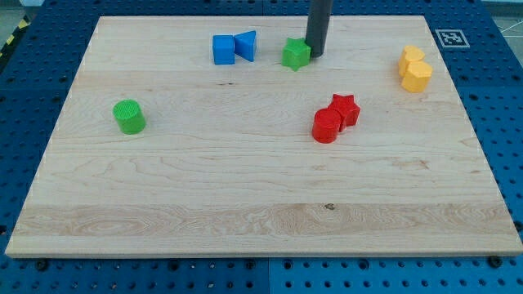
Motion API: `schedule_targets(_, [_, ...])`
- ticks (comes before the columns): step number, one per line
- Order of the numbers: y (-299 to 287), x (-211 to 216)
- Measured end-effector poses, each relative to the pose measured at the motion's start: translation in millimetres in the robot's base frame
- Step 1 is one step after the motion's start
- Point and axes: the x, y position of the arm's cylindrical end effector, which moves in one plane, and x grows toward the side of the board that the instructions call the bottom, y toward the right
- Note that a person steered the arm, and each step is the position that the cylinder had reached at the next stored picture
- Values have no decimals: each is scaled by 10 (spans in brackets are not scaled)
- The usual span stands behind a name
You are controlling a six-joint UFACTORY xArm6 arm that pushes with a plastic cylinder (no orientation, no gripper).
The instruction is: Nudge the green star slightly
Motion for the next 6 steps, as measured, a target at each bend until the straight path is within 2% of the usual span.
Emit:
schedule_targets(3, [-602,824])
schedule_targets(4, [-238,731])
schedule_targets(5, [123,125])
schedule_targets(6, [140,-447])
